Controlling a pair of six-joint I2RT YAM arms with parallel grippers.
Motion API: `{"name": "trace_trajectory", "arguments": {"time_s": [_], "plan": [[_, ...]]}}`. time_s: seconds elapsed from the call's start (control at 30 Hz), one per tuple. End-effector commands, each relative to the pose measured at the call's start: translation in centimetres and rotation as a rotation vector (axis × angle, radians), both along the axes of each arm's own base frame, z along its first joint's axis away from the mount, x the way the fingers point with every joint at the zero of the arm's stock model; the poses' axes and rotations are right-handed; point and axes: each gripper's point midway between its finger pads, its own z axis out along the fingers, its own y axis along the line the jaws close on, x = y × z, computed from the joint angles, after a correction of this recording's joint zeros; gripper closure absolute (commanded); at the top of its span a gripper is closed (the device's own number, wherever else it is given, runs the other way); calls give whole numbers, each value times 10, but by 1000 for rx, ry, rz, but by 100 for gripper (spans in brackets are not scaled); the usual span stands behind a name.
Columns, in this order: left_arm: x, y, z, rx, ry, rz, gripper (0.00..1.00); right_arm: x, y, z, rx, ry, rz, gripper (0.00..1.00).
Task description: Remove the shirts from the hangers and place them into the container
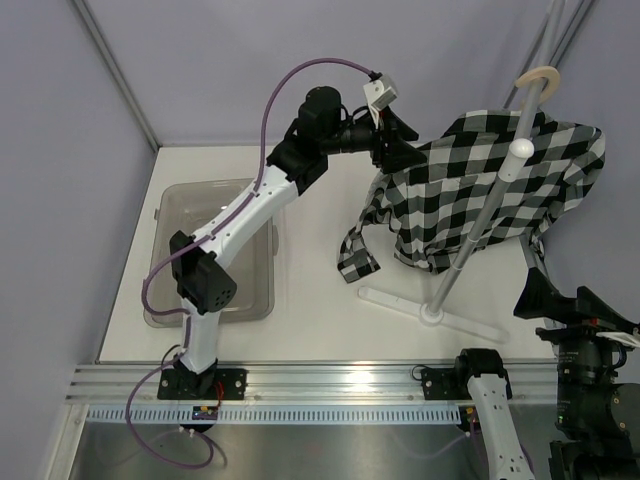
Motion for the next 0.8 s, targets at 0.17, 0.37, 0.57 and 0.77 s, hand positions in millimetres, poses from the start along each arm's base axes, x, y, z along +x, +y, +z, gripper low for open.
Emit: {"name": "trace_trajectory", "arguments": {"time_s": [0.17,0.37,0.57,0.77], "plan": [[-6,-8,4,-25,-3,-93,41,-9,-3,7,-33,-29,-17,1],[-9,-9,4,-36,7,-118,100,-3,0,2,-23,-15,-4,1],[-34,-18,21,-83,-31,-242,100,-5,-2,3,-27,-12,-14,1],[-37,-29,35,-123,-62,-305,100,-1,0,0,-25,0,0,1]]}}
